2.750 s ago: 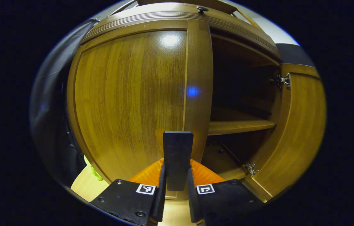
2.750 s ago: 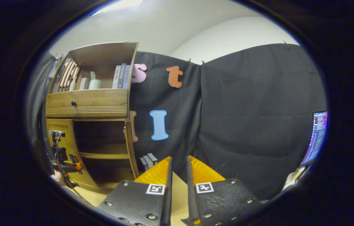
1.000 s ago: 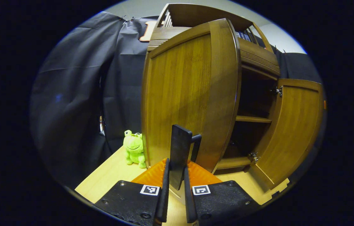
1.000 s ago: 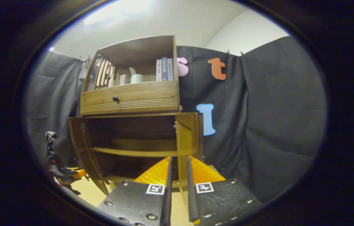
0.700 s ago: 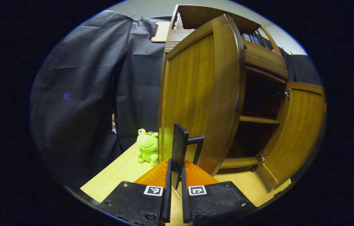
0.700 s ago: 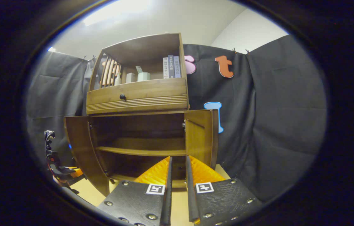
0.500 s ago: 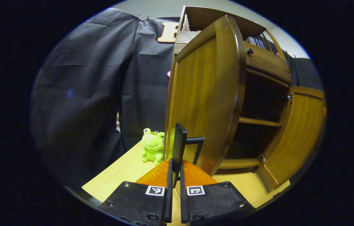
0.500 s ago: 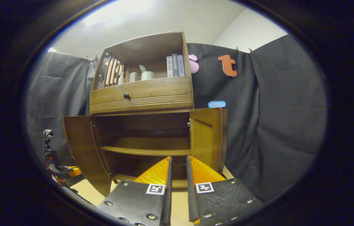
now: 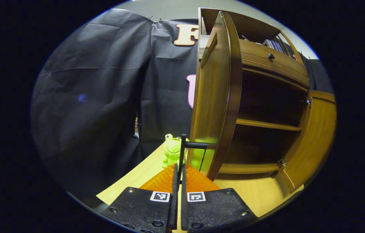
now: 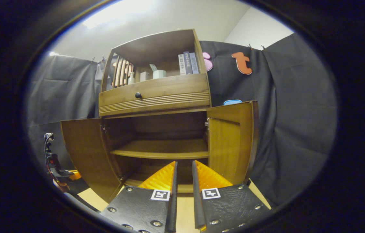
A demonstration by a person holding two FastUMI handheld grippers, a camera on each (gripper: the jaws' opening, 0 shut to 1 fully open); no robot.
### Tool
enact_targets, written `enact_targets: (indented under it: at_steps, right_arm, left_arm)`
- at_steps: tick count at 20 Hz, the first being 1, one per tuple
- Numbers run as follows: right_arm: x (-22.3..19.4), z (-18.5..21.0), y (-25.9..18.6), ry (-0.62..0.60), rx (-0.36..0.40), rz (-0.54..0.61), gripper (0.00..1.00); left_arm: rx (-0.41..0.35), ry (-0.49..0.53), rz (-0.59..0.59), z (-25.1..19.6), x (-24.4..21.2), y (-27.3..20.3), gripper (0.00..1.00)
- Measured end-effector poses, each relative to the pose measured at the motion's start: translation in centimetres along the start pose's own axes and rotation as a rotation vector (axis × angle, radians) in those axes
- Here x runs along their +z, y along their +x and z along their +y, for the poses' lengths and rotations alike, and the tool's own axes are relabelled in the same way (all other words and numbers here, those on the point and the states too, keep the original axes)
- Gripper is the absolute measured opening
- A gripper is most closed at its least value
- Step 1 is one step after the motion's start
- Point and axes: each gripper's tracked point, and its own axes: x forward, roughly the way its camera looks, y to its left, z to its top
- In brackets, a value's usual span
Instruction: Open the right door of the double-door shoe cabinet with the right hand, and open the left door with the left hand.
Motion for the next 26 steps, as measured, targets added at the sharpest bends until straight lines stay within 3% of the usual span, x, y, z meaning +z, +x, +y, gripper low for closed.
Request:
enact_targets:
  at_steps: [17,22,26]
  right_arm:
    - [-1.0,2.6,1.3,0.015,0.064,0.017,0.22]
    - [-0.9,3.0,1.1,0.009,0.072,0.016,0.22]
    - [-0.9,2.7,0.5,0.006,0.064,0.018,0.22]
  left_arm:
    - [0.114,-0.034,-0.012,4.6,0.5,-1.9,0.05]
    - [0.068,-0.037,-0.037,1.6,1.4,-3.2,0.05]
    - [-0.016,-0.016,-0.073,-3.1,3.4,-3.9,0.06]
